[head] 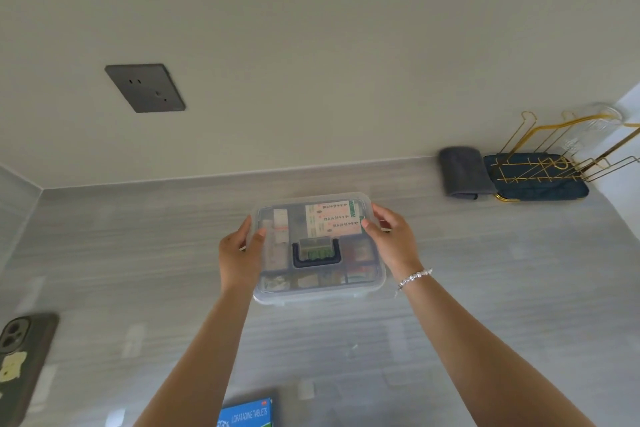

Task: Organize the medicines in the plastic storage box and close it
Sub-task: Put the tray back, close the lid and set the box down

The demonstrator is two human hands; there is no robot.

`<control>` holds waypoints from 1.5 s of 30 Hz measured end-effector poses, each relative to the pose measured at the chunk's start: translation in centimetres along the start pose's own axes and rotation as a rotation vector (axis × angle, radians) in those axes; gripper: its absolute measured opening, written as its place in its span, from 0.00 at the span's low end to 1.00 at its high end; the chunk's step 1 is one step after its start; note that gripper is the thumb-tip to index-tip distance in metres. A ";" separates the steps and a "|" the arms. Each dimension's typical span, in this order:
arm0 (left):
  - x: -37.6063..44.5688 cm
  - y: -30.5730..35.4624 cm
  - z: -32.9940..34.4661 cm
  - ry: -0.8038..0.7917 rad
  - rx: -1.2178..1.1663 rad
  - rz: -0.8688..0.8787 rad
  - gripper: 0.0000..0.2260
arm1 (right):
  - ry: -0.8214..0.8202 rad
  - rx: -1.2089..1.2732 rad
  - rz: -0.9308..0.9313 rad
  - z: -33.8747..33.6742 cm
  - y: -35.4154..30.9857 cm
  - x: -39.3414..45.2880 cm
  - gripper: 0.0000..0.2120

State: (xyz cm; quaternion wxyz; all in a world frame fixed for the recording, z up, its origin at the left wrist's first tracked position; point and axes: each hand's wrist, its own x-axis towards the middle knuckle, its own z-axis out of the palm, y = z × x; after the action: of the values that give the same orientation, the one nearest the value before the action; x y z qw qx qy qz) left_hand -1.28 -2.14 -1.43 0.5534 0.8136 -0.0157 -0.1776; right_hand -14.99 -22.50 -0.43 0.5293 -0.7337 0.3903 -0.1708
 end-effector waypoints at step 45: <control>-3.0 -1.8 0.2 -0.018 -0.106 -0.077 0.23 | -0.109 0.010 0.228 0.5 0.6 -3.2 0.26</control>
State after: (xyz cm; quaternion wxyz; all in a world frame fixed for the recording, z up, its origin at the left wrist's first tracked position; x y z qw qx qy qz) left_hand -4.50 -0.98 -2.32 0.5882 0.7816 0.0200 -0.2066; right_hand -16.94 -19.83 -0.60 0.5695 -0.6901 0.4410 -0.0711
